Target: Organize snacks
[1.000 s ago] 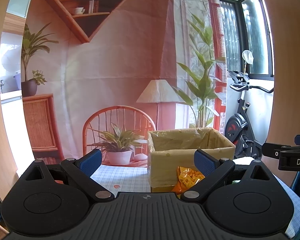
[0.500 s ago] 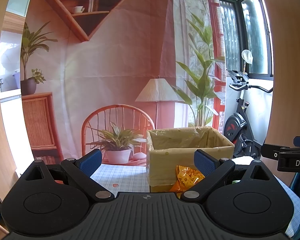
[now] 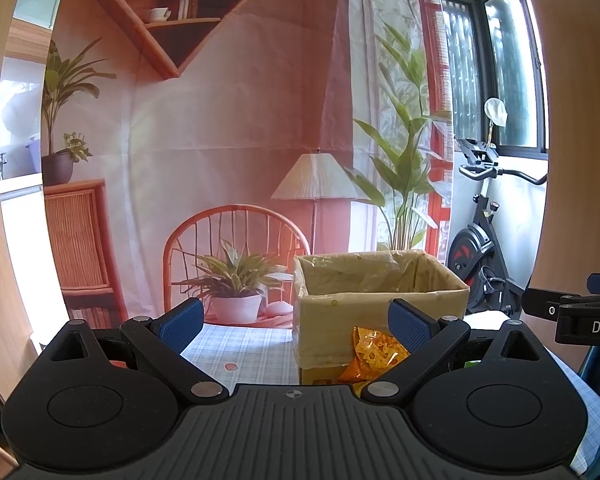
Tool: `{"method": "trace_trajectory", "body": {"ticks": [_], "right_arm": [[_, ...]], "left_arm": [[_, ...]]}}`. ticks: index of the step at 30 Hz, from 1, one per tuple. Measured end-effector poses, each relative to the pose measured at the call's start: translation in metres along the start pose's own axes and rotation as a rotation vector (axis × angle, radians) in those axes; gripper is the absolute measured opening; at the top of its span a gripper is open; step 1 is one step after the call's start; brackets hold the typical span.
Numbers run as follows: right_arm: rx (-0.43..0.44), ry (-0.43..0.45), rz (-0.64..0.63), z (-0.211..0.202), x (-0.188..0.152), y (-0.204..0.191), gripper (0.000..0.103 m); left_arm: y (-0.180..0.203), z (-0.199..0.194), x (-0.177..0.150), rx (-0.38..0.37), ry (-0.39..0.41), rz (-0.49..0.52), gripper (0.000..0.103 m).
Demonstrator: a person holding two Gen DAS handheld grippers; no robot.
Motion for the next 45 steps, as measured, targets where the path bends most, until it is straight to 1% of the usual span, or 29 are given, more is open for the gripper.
{"method": "trace_trajectory", "body": {"ticks": [12,21,23,26,27,30,34,38,42,45], "right_arm": [[-0.004,-0.007,0.0,0.002,0.0,-0.001,0.103],[0.01,-0.013,0.0,0.006,-0.001,0.0,0.103],[0.036,0.002,-0.016,0.013,0.002,-0.002,0.103],[0.037,0.02,-0.046,0.033,0.011,-0.005,0.103],[0.042,0.028,-0.049,0.04,0.014,-0.005,0.103],[0.068,0.04,-0.051,0.061,0.02,-0.009,0.103],[0.106,0.043,-0.067,0.087,0.015,-0.016,0.103],[0.139,-0.002,-0.068,0.114,-0.002,-0.017,0.103],[0.183,-0.059,-0.036,0.132,-0.03,-0.015,0.101],[0.214,-0.117,-0.023,0.141,-0.056,-0.015,0.098]], "left_arm": [[-0.001,0.002,-0.001,-0.004,-0.011,-0.004,0.1],[0.0,0.01,-0.002,-0.01,-0.026,0.016,0.1],[-0.001,0.018,0.003,0.013,-0.014,0.041,0.1],[-0.005,0.032,0.015,0.079,0.018,0.104,0.1],[-0.007,0.036,0.018,0.09,0.023,0.112,0.1],[-0.016,0.052,0.025,0.089,0.037,0.104,0.1],[-0.028,0.08,0.022,0.076,0.002,0.103,0.099],[-0.037,0.106,0.006,0.063,-0.058,0.112,0.099],[-0.039,0.127,-0.032,-0.027,-0.172,0.056,0.099],[-0.033,0.138,-0.066,-0.105,-0.256,0.014,0.099]]}}
Point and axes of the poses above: each gripper's, at about its wrist camera, not at the fingertips, and z roughly the way its jaws point, y to its right, x to its top, the point moved 6 cm from there along z, roughly the way its jaws point, and after that the axes turned 3 degrees about z, right-handed, at the moved point
